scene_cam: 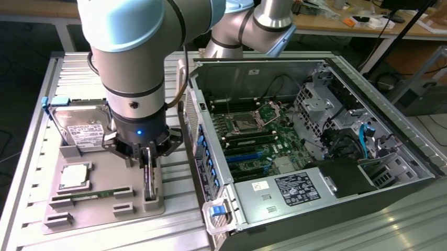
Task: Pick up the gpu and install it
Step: 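Pick up the gpu and move the gpu toward the slot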
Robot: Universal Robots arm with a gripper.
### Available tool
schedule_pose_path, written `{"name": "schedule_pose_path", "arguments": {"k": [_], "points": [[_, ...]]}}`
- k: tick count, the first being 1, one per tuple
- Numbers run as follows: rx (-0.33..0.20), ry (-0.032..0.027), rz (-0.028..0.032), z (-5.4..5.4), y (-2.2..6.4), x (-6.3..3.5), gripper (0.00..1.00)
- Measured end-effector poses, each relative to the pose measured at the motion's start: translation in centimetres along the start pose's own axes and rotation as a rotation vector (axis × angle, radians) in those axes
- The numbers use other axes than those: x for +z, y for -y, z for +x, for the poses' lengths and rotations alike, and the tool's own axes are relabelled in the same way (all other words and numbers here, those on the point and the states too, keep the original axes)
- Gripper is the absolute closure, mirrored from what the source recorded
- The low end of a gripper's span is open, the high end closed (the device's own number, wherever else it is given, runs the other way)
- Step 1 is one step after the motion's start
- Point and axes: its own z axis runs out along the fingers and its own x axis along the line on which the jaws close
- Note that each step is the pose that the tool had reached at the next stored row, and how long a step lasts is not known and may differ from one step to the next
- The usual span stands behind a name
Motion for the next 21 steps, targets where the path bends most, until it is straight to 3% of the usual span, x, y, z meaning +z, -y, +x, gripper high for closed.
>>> {"name": "schedule_pose_path", "arguments": {"k": [21], "points": [[0.0, 0.0, 0.0004, 0.0, -0.07, -1.67, 0.73]]}}
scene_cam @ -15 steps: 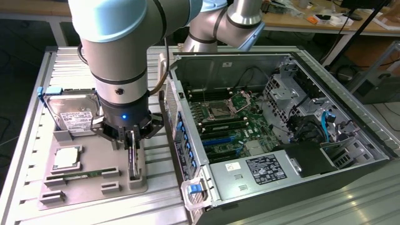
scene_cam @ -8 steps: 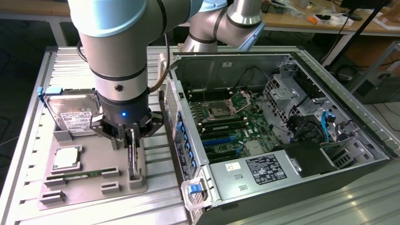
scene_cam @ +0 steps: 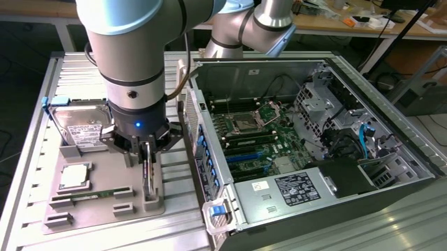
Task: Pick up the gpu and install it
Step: 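Pick up the gpu and move the gpu toward the slot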
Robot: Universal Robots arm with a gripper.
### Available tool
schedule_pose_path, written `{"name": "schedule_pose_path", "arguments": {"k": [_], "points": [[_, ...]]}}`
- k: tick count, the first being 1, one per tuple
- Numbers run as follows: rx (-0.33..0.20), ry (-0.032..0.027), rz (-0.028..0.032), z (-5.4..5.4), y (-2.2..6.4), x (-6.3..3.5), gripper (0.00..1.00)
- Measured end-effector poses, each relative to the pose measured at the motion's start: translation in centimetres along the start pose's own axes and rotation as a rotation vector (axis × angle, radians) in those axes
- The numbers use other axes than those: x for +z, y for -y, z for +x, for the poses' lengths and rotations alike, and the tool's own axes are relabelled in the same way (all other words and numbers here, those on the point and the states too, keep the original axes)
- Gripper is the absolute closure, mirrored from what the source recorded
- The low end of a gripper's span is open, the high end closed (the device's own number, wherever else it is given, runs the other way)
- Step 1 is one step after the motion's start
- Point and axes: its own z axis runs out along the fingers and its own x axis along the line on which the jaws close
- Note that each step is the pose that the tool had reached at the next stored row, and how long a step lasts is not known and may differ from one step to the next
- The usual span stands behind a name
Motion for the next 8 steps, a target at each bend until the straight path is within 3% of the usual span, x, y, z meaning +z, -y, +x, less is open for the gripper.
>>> {"name": "schedule_pose_path", "arguments": {"k": [8], "points": [[0.0, 0.0, 0.0001, -0.01, -0.02, -0.55, 0.73]]}}
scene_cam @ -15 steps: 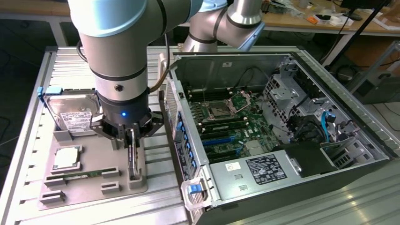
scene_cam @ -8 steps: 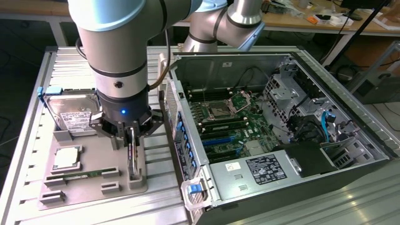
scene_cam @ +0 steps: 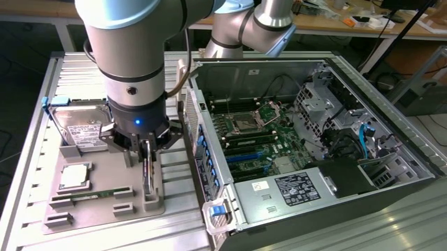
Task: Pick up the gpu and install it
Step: 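Pick up the gpu and move the gpu toward the slot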
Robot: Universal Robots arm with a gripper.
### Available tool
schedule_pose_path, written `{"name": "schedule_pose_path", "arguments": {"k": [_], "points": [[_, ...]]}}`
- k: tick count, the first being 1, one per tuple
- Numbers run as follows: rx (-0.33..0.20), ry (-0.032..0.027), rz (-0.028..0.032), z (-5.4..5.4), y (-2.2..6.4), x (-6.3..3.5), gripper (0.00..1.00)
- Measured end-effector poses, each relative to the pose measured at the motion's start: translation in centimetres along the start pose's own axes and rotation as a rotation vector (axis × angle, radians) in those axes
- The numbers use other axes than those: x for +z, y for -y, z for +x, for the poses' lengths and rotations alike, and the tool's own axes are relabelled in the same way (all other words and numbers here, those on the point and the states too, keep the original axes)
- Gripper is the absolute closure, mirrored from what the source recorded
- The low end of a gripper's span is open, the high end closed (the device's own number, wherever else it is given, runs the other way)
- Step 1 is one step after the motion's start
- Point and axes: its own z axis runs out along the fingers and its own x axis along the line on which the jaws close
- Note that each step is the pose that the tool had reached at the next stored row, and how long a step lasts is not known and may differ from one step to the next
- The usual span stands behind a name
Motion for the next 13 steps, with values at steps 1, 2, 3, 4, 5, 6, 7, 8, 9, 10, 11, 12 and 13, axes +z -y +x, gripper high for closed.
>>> {"name": "schedule_pose_path", "arguments": {"k": [1, 2, 3, 4, 5, 6, 7, 8, 9, 10, 11, 12, 13], "points": [[0.0, 0.0, 0.0, 0.0, 0.0, -0.06, 0.73], [0.0, 0.0001, 0.0, 0.0, -0.01, -0.13, 0.73], [0.0, 0.0, 0.0, 0.0, -0.01, -0.2, 0.73], [0.0, 0.0, 0.0, -0.01, -0.01, -0.26, 0.73], [0.0, 0.0001, 0.0, -0.01, -0.01, -0.3, 0.73], [0.0, 0.0001, 0.0, -0.01, -0.02, -0.36, 0.73], [0.0, 0.0, 0.0001, -0.01, -0.02, -0.42, 0.73], [0.0, 0.0001, 0.0001, -0.01, -0.02, -0.46, 0.73], [0.0, 0.0002, -0.0001, -0.01, -0.02, -0.49, 0.73], [0.0, 0.0003, -0.0001, -0.01, -0.02, -0.49, 0.73], [0.0, 0.0003, -0.0001, -0.01, -0.02, -0.5, 0.73], [0.0, 0.0, 0.0002, -0.01, -0.02, -0.52, 0.73], [0.0, 0.0001, 0.0002, -0.01, -0.02, -0.51, 0.73]]}}
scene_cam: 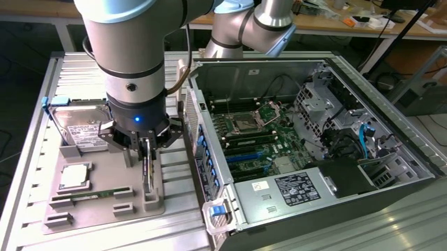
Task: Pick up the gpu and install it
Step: 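Pick up the gpu and move the gpu toward the slot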
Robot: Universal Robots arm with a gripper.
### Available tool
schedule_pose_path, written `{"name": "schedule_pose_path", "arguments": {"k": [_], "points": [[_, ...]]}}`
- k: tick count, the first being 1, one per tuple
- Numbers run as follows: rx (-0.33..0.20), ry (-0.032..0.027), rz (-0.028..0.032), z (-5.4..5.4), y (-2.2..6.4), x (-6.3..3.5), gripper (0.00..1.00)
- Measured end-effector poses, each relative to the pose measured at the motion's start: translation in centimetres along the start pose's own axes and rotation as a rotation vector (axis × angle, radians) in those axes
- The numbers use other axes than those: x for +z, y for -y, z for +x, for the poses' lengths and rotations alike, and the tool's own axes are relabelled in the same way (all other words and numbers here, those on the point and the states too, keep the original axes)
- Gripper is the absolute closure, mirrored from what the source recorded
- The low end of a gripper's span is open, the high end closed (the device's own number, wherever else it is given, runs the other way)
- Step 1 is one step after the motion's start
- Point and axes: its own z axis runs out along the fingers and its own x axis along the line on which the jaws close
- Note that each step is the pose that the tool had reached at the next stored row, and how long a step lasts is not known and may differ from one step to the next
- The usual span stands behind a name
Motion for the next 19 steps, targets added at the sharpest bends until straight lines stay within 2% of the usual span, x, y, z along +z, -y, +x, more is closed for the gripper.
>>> {"name": "schedule_pose_path", "arguments": {"k": [19], "points": [[0.0, 0.0001, -0.0001, -0.02, -0.04, -0.87, 0.73]]}}
